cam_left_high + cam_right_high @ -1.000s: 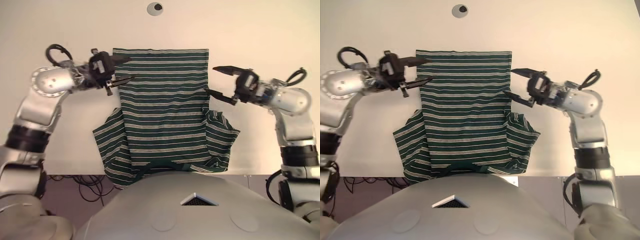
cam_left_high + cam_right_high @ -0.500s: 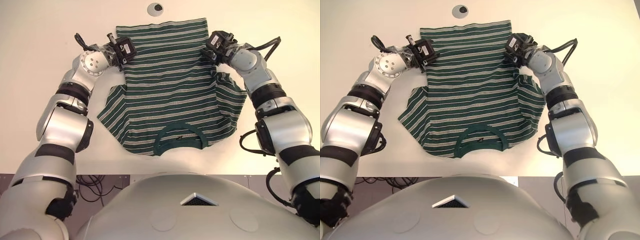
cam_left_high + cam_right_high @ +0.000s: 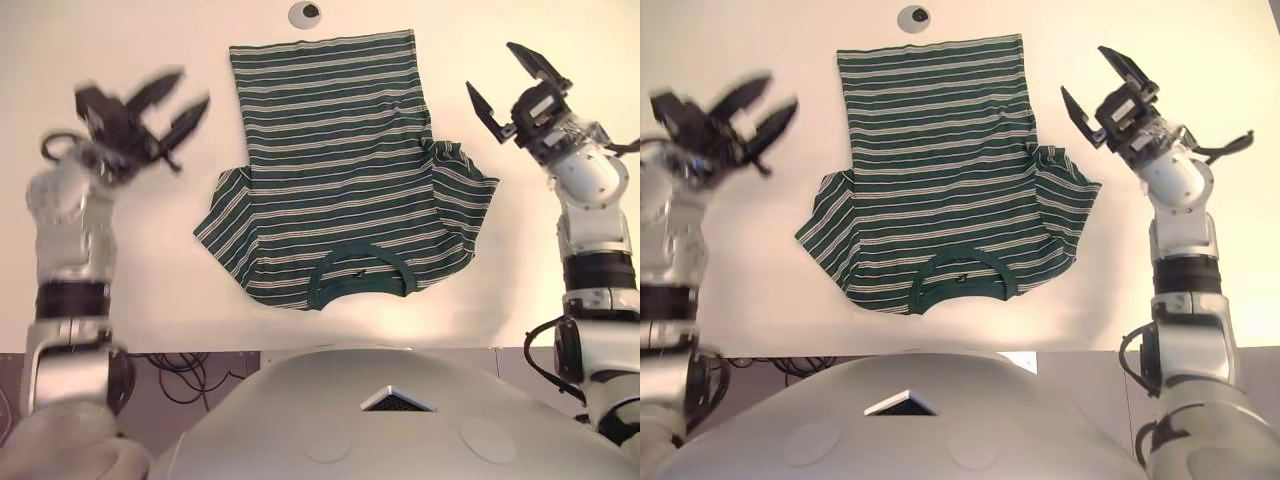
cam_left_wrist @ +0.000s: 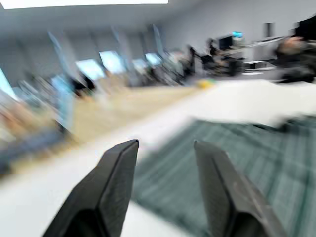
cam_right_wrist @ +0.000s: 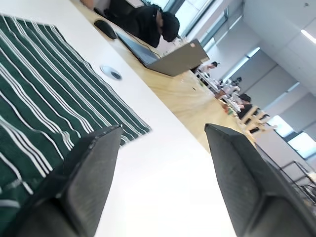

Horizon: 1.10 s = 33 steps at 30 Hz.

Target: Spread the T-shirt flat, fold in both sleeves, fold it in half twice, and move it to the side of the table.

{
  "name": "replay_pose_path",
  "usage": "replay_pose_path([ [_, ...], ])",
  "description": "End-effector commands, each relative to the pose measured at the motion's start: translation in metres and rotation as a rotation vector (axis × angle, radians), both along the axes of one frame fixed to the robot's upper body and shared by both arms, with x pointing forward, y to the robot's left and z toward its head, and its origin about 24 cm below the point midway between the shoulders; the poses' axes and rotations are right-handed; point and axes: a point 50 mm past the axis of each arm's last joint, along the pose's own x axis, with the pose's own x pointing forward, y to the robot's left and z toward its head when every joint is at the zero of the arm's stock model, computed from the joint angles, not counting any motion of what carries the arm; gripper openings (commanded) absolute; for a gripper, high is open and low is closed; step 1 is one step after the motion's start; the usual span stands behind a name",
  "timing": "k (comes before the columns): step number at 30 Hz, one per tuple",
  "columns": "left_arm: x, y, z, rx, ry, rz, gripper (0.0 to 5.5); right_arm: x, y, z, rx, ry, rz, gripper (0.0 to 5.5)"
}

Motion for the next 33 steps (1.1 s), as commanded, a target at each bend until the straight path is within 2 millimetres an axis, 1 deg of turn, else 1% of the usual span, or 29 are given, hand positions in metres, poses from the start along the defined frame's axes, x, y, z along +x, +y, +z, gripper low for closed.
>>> replay_pose_path([
  [1,-0.076,0.028,-0.012,-0.017,0.489,-0.069,2.67,-0.014,-0.015,0.022,-0.020,-0.028,-0.034,3.10],
  [2,-0.081,0.029,-0.015,-0.008,0.529,-0.063,2.85,-0.017,-0.014,0.022,-0.022,-0.022,-0.031,3.10],
  [4,-0.090,0.026,-0.019,0.019,0.600,-0.064,2.85,-0.019,-0.010,0.020,-0.023,-0.010,-0.023,3.10],
  [6,-0.094,0.025,-0.024,0.039,0.683,-0.018,2.85,-0.021,-0.006,0.021,-0.024,-0.006,-0.015,3.10],
  [10,-0.093,0.026,-0.036,0.080,0.793,0.107,2.85,-0.025,-0.004,0.020,-0.027,0.008,-0.012,3.10],
  [13,-0.085,0.020,-0.044,0.092,0.837,0.169,2.85,-0.028,-0.006,0.018,-0.030,0.020,-0.020,3.10],
  [16,-0.083,0.014,-0.047,0.123,0.857,0.187,2.85,-0.028,-0.004,0.018,-0.033,0.028,-0.010,3.10],
  [20,-0.080,0.012,-0.046,0.141,0.862,0.194,2.31,-0.030,-0.006,0.017,-0.039,0.037,-0.014,3.10],
  [24,-0.083,0.009,-0.051,0.138,0.873,0.179,1.75,-0.031,-0.006,0.016,-0.041,0.045,-0.014,3.10],
  [27,-0.083,0.011,-0.055,0.137,0.875,0.181,1.33,-0.031,-0.006,0.016,-0.042,0.048,-0.011,3.10],
  [30,-0.078,0.018,-0.060,0.147,0.863,0.213,0.85,-0.031,-0.006,0.015,-0.043,0.051,-0.012,3.10],
  [32,-0.076,0.020,-0.062,0.147,0.859,0.218,0.51,-0.031,-0.005,0.014,-0.043,0.053,-0.012,3.10],
  [33,-0.075,0.020,-0.063,0.145,0.858,0.215,0.43,-0.031,-0.005,0.013,-0.044,0.055,-0.011,3.10],
])
